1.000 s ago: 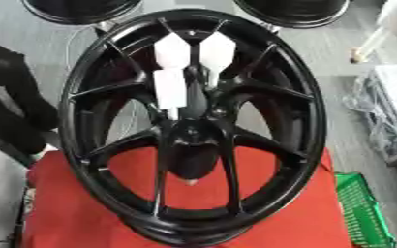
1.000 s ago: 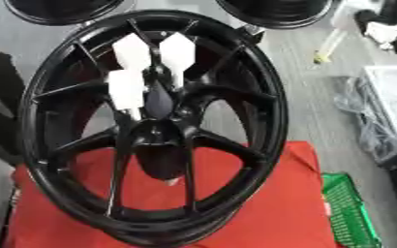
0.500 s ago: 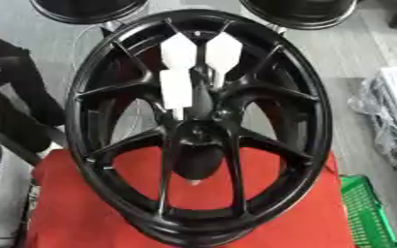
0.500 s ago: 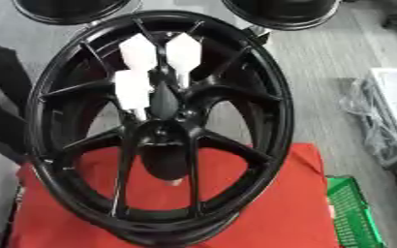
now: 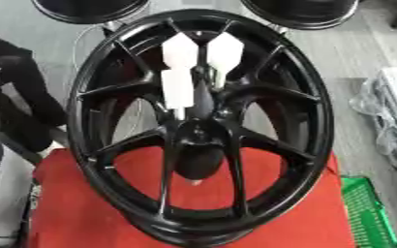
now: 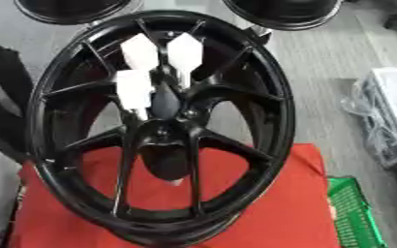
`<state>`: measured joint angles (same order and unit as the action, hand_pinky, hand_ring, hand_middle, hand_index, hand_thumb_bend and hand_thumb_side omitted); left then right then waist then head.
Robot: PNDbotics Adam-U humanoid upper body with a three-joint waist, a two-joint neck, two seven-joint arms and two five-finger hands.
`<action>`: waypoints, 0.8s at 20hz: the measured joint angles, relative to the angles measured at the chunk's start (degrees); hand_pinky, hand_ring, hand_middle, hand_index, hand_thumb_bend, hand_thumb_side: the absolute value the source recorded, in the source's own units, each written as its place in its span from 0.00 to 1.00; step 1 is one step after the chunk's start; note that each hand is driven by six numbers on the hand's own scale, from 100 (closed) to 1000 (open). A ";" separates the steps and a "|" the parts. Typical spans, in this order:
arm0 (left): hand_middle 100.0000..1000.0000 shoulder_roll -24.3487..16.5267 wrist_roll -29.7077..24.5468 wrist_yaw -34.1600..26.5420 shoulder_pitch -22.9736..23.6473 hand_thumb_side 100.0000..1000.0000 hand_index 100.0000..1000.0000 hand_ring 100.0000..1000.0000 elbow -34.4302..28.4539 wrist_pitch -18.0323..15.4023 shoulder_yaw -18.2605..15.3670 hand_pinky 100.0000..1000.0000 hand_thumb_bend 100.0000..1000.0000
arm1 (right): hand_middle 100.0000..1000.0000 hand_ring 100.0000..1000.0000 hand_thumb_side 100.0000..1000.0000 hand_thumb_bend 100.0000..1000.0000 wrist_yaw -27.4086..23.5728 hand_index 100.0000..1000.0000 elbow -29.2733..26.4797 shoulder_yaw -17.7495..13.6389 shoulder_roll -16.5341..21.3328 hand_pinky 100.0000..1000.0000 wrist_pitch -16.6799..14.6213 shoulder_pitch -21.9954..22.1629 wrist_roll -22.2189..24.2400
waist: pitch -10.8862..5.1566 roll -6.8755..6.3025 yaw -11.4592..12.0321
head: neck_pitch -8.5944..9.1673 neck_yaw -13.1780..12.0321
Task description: Pull the pin out of the wheel hub.
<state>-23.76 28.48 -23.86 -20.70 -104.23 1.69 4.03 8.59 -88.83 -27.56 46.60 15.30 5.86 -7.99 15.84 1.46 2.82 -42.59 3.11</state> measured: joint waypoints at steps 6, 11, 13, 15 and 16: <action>0.78 0.00 0.00 0.00 -0.01 0.61 0.62 0.90 -0.01 0.01 0.00 0.52 0.28 | 0.90 0.90 0.38 0.01 1.63 0.91 -2.48 0.35 0.05 0.85 2.33 -3.72 -2.17 | 0.00 -0.10 0.39 | -0.01 0.04; 0.78 0.01 -0.03 0.00 -0.03 0.61 0.62 0.90 -0.02 0.05 0.01 0.52 0.28 | 0.72 0.71 0.16 0.00 -1.40 0.80 -9.17 3.37 1.15 0.72 3.60 -8.68 -6.24 | 0.00 -0.12 0.94 | -0.01 0.12; 0.78 0.04 -0.10 0.00 -0.11 0.61 0.62 0.90 -0.03 0.11 0.03 0.52 0.28 | 0.68 0.67 0.16 0.00 -4.75 0.77 -11.77 5.50 1.76 0.70 3.47 -11.47 -8.64 | 0.00 -0.14 1.26 | -0.01 0.35; 0.78 0.06 -0.21 0.00 -0.38 0.61 0.62 0.90 -0.04 0.20 0.07 0.52 0.28 | 0.68 0.66 0.21 0.00 -8.90 0.77 -13.65 8.04 2.01 0.70 2.68 -14.99 -10.43 | 0.00 -0.20 1.63 | -0.01 0.59; 0.78 0.07 -0.27 0.00 -0.49 0.61 0.62 0.90 -0.05 0.25 0.14 0.52 0.28 | 0.68 0.66 0.22 0.00 -10.94 0.77 -14.17 9.30 2.02 0.70 2.17 -16.73 -11.03 | 0.00 -0.23 1.81 | -0.01 0.72</action>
<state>-23.69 28.21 -23.86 -21.19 -104.29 1.94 4.17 -2.34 -103.01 -18.25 48.61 17.46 -10.86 -19.02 15.84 1.23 4.63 -42.60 3.83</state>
